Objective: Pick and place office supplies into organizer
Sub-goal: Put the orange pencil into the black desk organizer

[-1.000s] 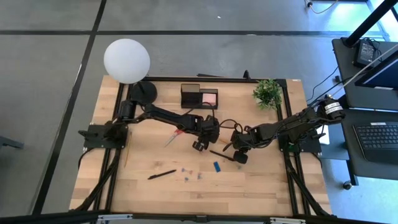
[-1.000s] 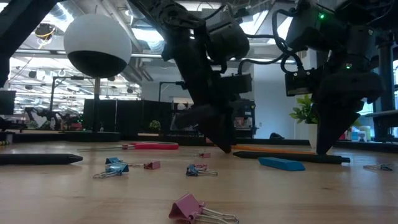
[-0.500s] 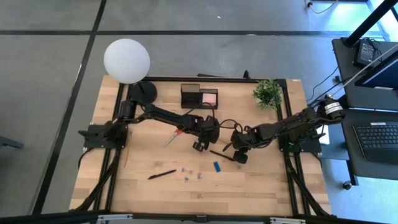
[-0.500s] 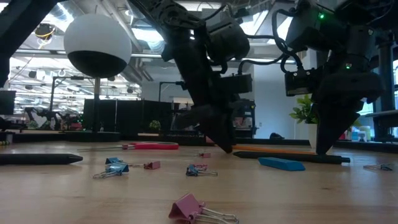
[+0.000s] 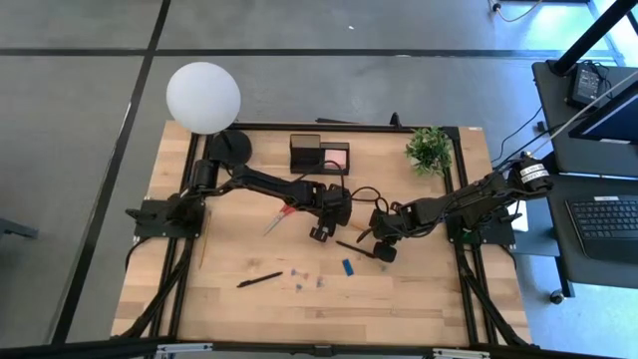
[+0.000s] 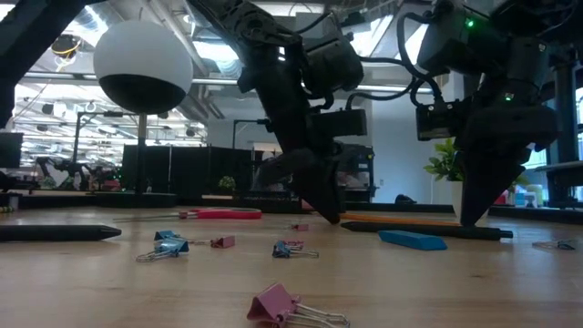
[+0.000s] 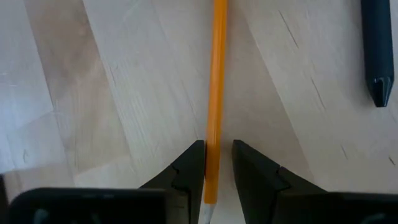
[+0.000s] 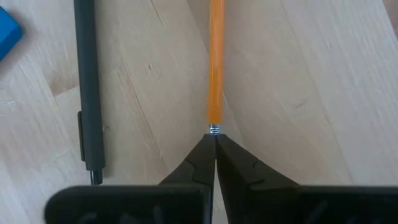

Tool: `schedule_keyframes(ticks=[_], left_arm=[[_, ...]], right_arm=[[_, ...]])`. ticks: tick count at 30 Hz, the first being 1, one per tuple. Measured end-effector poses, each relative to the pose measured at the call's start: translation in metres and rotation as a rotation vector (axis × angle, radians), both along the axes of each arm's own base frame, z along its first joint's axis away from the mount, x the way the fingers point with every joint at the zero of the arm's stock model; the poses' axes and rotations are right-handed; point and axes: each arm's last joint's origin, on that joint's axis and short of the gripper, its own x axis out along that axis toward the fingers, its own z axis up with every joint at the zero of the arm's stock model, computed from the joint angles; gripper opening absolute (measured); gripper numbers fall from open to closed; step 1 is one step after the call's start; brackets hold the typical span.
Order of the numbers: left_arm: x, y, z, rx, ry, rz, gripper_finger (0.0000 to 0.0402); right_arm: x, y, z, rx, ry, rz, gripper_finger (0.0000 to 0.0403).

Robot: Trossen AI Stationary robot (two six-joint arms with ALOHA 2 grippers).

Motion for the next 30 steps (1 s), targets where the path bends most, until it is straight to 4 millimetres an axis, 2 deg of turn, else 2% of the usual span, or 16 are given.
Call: schedule_keyframes(ticks=[14, 25, 30], left_arm=[[0.000, 0.000, 0.000, 0.006, 0.004, 0.003, 0.0021], [0.003, 0.000, 0.005, 0.044, 0.020, -0.020, 0.0016], [0.005, 0.002, 0.014, 0.064, 0.040, -0.005, 0.0014]], right_arm=[[0.000, 0.000, 0.000, 0.000, 0.000, 0.001, 0.0016], [0.001, 0.000, 0.001, 0.001, -0.011, -0.002, 0.0017], [0.007, 0.002, 0.014, -0.002, -0.045, 0.056, 0.0016]])
